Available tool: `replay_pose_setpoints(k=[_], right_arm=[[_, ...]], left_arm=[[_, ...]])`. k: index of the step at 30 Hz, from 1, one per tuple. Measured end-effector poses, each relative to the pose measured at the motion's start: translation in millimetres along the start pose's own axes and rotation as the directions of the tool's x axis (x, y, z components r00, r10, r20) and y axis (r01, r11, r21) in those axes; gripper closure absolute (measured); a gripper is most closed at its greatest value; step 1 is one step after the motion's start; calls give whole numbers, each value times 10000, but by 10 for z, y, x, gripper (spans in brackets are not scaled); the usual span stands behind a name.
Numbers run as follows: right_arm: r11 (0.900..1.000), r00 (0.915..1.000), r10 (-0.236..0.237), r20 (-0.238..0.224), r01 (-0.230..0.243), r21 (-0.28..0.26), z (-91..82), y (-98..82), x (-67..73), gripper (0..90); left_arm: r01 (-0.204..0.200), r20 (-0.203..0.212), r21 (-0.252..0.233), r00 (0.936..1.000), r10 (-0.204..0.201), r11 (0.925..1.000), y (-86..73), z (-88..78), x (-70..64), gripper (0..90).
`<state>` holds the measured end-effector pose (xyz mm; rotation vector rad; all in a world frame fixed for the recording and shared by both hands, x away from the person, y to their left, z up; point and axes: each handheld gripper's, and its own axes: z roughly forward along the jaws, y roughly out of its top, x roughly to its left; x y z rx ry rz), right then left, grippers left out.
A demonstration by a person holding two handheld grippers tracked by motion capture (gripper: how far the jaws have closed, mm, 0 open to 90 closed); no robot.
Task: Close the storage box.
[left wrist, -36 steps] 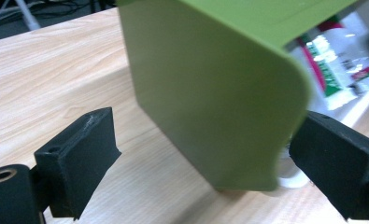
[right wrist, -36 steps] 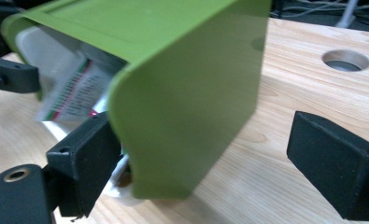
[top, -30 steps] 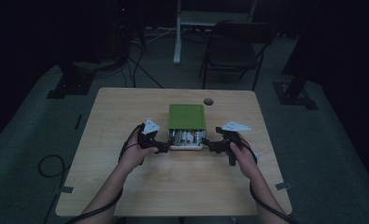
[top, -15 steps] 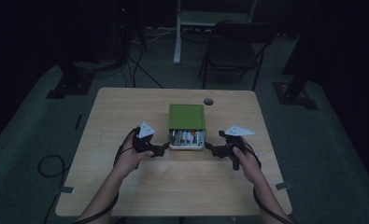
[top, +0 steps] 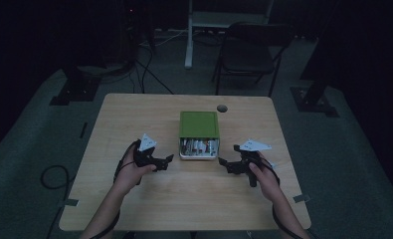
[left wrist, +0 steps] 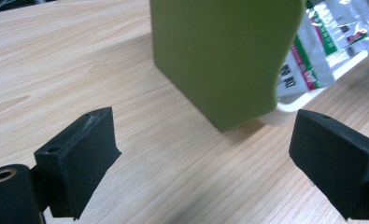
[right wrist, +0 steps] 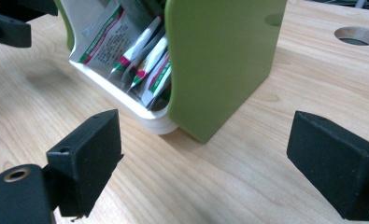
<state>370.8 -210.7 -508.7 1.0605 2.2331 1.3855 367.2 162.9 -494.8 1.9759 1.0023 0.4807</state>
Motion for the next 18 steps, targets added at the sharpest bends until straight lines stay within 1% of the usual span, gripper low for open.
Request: replay_pose_setpoints(k=[5,9,14,16,18], right_arm=[[9998,9998,-177,-37,178,108,-19,-37,48,98],[9996,9997,-233,-98,235,175,-35,-76,87,98],[9994,9994,-213,-288,220,252,-55,-144,140,98],[9994,9991,-197,-362,207,264,-62,-179,158,98],[9989,9987,-315,-393,328,327,-63,-214,175,98]], left_arm=[[78,-171,62,9998,-77,10000,-51,-52,48,79],[260,-308,91,9992,-257,9996,-108,-91,92,79],[492,-601,223,9970,-478,9985,-191,-138,159,79],[542,-784,265,9956,-520,9982,-212,-162,184,80],[638,-926,260,9938,-611,9976,-231,-187,203,79]])
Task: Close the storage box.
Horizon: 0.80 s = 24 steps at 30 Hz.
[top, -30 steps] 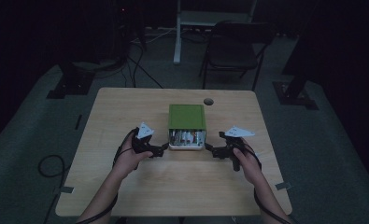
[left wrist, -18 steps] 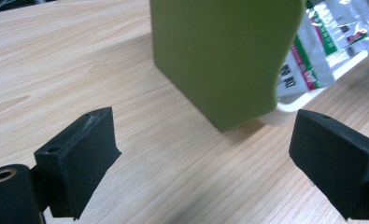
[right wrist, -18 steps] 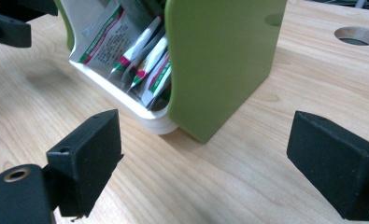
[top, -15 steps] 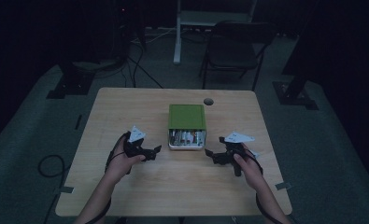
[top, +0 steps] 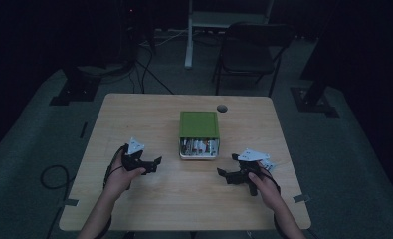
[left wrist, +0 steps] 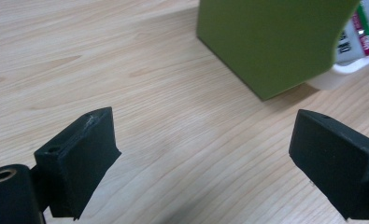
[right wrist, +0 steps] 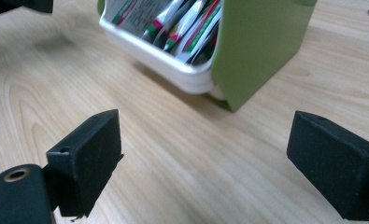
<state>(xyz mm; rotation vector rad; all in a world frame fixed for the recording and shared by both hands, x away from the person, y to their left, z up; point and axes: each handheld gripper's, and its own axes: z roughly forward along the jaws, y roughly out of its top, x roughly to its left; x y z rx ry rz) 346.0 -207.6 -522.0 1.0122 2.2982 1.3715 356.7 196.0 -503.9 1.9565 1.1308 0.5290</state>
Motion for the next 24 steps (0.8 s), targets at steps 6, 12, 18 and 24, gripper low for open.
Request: replay_pose_setpoints(k=[6,12,18,24], right_arm=[[9981,9985,-513,-188,519,318,-16,-74,50,98],[9966,9969,-662,-436,682,454,-45,-143,106,98],[9950,9955,-783,-532,814,586,-96,-203,130,98],[9940,9955,-828,-461,858,673,-154,-263,118,98]], left_arm=[[138,-432,65,9990,-135,9999,-72,-84,69,79],[565,-823,168,9951,-550,9983,-177,-148,144,80],[822,-1059,249,9912,-791,9963,-266,-227,215,80],[967,-1315,379,9871,-909,9946,-354,-317,257,79]])
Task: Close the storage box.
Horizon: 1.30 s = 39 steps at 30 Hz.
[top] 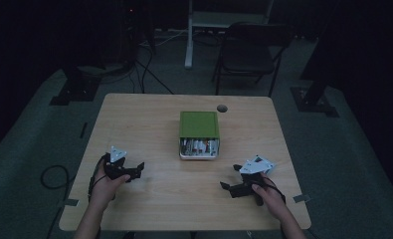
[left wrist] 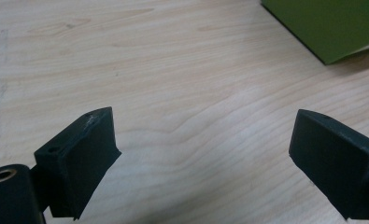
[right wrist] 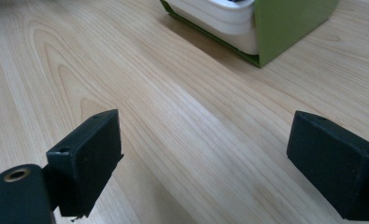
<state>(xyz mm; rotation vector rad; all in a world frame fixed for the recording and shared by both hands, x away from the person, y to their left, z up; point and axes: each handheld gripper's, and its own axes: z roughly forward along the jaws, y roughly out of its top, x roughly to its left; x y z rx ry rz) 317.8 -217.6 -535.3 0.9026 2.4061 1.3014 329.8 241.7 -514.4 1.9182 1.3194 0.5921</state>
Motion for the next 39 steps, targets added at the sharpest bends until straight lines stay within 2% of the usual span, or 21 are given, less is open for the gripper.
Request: replay_pose_setpoints(k=[7,10,19,22,24,31,35,39], right_arm=[[9999,9999,89,106,-90,127,-76,-82,-11,98],[9998,9996,172,209,-175,138,-107,-116,-25,98],[9992,9980,197,593,-217,329,-191,-210,-64,98],[9987,9970,338,699,-364,357,-221,-243,-70,98],[9979,9957,467,796,-500,403,-239,-266,-78,98],[9966,9934,337,1092,-416,711,-303,-348,-112,98],[9931,9900,254,1386,-409,1098,-324,-376,-144,98],[9875,9903,106,1387,-321,1540,-323,-392,-154,98]], left_arm=[[359,-237,-9,9991,-359,9994,-108,-87,68,80],[247,-557,133,9982,-239,9996,-142,-131,97,80],[246,-840,390,9962,-212,9989,-251,-222,127,80],[301,-618,324,9977,-281,9990,-294,-240,118,80],[199,-570,403,9982,-176,9990,-322,-258,102,80],[-16,-580,752,9983,60,9972,-430,-304,92,79],[-96,-632,972,9979,158,9952,-473,-292,94,79],[-39,-668,1061,9977,111,9944,-502,-271,91,80]])
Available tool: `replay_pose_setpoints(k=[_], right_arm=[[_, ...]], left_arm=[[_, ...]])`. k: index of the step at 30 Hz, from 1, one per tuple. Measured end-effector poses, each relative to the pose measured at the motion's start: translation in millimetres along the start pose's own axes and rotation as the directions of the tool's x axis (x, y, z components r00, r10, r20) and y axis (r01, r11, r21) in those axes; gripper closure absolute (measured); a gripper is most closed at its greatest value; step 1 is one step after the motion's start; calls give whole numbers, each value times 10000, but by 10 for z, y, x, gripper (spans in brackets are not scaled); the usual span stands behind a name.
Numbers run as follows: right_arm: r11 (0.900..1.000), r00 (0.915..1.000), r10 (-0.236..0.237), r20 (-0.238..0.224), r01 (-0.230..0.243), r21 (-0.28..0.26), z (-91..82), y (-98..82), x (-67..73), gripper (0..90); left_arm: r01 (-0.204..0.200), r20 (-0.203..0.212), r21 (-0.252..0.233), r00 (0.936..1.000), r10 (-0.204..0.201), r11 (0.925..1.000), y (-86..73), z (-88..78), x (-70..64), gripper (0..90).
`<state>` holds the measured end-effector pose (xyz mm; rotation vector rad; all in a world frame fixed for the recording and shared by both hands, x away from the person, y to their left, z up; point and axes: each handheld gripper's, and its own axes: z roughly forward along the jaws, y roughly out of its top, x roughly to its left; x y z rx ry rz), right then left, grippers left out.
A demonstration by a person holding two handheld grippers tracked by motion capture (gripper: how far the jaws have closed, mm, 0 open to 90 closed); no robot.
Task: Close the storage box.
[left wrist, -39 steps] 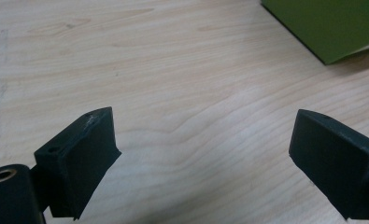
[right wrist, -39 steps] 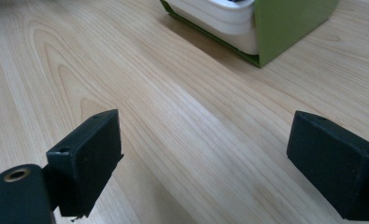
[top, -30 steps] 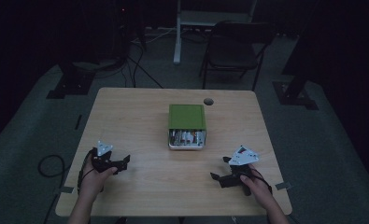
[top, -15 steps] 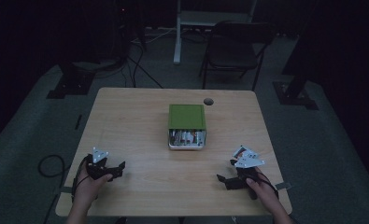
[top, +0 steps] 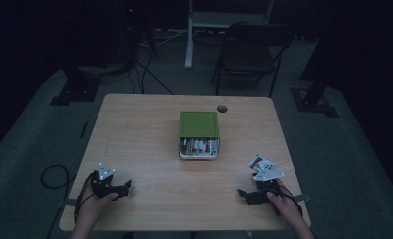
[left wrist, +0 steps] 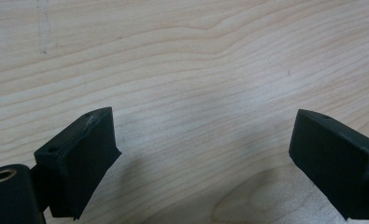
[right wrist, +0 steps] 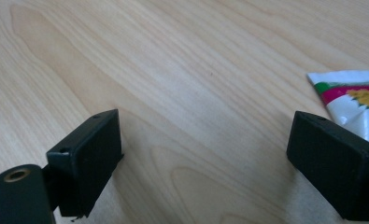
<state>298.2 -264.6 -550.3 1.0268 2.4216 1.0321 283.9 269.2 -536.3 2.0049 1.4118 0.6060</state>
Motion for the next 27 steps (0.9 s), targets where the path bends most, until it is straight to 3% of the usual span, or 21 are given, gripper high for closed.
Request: replay_pose_setpoints(k=[5,12,27], right_arm=[[10000,9999,70,-84,-70,30,4,1,-8,98],[10000,9999,80,-94,-80,31,3,0,-10,98],[10000,9999,78,-89,-78,30,4,0,-9,98]], left_arm=[[-92,60,247,9999,91,9997,-36,55,-6,79],[97,45,71,9999,-97,9999,-41,90,-26,79],[110,36,60,9999,-110,9999,-42,91,-27,79]])
